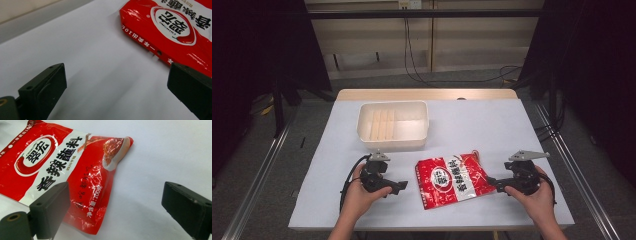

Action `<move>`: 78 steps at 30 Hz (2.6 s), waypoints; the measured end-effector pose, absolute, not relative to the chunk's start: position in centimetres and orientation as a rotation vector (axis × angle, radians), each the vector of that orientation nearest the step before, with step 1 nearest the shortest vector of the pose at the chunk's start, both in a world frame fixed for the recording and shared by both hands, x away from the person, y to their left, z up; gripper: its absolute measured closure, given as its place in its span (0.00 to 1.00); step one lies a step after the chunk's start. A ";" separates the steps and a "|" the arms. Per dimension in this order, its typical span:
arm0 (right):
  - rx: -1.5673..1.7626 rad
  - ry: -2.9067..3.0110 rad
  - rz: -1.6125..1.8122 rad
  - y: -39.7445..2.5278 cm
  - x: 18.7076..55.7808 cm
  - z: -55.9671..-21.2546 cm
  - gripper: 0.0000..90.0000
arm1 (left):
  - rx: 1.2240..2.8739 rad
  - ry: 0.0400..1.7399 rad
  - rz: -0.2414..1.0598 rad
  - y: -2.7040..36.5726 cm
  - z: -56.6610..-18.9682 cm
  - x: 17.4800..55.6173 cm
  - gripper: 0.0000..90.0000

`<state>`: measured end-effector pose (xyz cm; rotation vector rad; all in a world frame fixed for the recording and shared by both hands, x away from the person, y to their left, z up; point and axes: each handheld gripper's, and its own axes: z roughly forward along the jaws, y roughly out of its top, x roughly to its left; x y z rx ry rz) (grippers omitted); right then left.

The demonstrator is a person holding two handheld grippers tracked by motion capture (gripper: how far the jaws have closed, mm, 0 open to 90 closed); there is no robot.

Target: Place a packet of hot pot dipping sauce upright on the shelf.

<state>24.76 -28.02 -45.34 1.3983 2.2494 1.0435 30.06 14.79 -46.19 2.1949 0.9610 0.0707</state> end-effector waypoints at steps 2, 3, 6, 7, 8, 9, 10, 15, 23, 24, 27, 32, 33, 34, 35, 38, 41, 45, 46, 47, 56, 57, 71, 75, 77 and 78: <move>1.394 2.255 1.045 -27.9 24.8 -45.4 0.09 | 2.174 0.977 0.064 14.6 -46.2 30.0 0.02; 1.396 2.257 1.043 -27.9 24.8 -45.4 0.09 | 2.174 0.977 0.064 14.6 -46.2 30.0 0.02; 1.389 2.260 1.039 -27.9 24.7 -45.4 0.09 | 2.184 0.956 0.036 14.1 -46.0 29.9 0.01; 1.383 2.257 1.046 -27.9 24.7 -45.4 0.09 | 2.192 0.950 0.024 13.9 -45.9 29.9 0.01; 1.383 2.257 1.046 -27.9 24.7 -45.4 0.09 | 2.192 0.950 0.024 13.9 -45.9 29.9 0.01; 1.384 2.258 1.054 -28.0 24.6 -45.4 0.09 | 2.179 0.950 0.012 13.6 -45.8 29.9 0.01; 1.383 2.254 1.053 -28.2 24.5 -45.3 0.09 | 2.187 0.947 0.006 13.4 -45.8 29.9 0.00; 1.393 2.238 1.061 -28.6 24.3 -45.2 0.09 | 2.178 0.953 -0.053 11.9 -45.8 30.1 0.00; 1.385 2.236 1.076 -28.5 24.2 -44.8 0.09 | 2.208 0.991 -0.063 9.9 -45.7 30.7 0.03; 1.380 2.234 1.078 -28.4 24.2 -44.8 0.09 | 2.214 0.988 -0.076 9.9 -45.7 30.7 0.05; 1.381 2.237 1.075 -28.3 24.2 -44.8 0.09 | 2.214 1.006 -0.087 9.6 -45.9 30.8 0.07; 1.369 2.245 1.077 -28.3 24.2 -44.7 0.09 | 2.249 1.002 -0.133 8.9 -46.4 30.9 0.12; 1.370 2.244 1.075 -28.3 24.2 -44.8 0.09 | 2.260 1.000 -0.126 8.8 -46.5 31.0 0.13; 1.370 2.246 1.076 -28.3 24.2 -44.8 0.09 | 2.235 1.023 -0.125 8.6 -46.6 30.9 0.13; 1.371 2.241 1.076 -28.3 24.2 -44.7 0.09 | 2.235 1.023 -0.125 8.6 -46.6 30.9 0.13; 1.371 2.236 1.081 -28.4 24.2 -44.7 0.09 | 2.249 1.018 -0.123 8.5 -46.6 31.0 0.13; 1.373 2.234 1.077 -28.3 24.1 -44.7 0.09 | 2.244 1.011 -0.120 8.3 -46.6 30.9 0.16; 1.365 2.240 1.071 -28.3 24.1 -44.7 0.09 | 2.237 0.981 -0.146 7.7 -46.7 30.6 0.19; 1.361 2.244 1.072 -28.3 24.1 -44.7 0.09 | 2.232 0.983 -0.149 7.7 -46.7 30.6 0.20; 1.369 2.243 1.070 -28.3 24.1 -44.6 0.09 | 2.229 0.981 -0.150 7.7 -46.7 30.6 0.22; 1.367 2.241 1.075 -28.3 24.2 -44.6 0.09 | 2.164 1.015 -0.155 8.0 -46.8 30.8 0.27; 1.365 2.241 1.074 -28.3 24.2 -44.6 0.09 | 2.164 1.015 -0.155 8.0 -46.8 30.8 0.27; 1.355 2.254 1.068 -28.1 24.4 -44.9 0.09 | 2.152 1.057 -0.114 7.6 -47.0 33.4 0.25; 1.364 2.254 1.070 -28.2 24.4 -44.8 0.09 | 2.158 1.051 -0.135 7.2 -46.9 33.5 0.29; 1.366 2.253 1.070 -28.3 24.4 -44.8 0.09 | 2.162 1.054 -0.153 7.2 -46.9 33.6 0.32; 1.366 2.252 1.070 -28.3 24.4 -44.8 0.09 | 2.153 1.065 -0.176 7.1 -46.9 33.6 0.34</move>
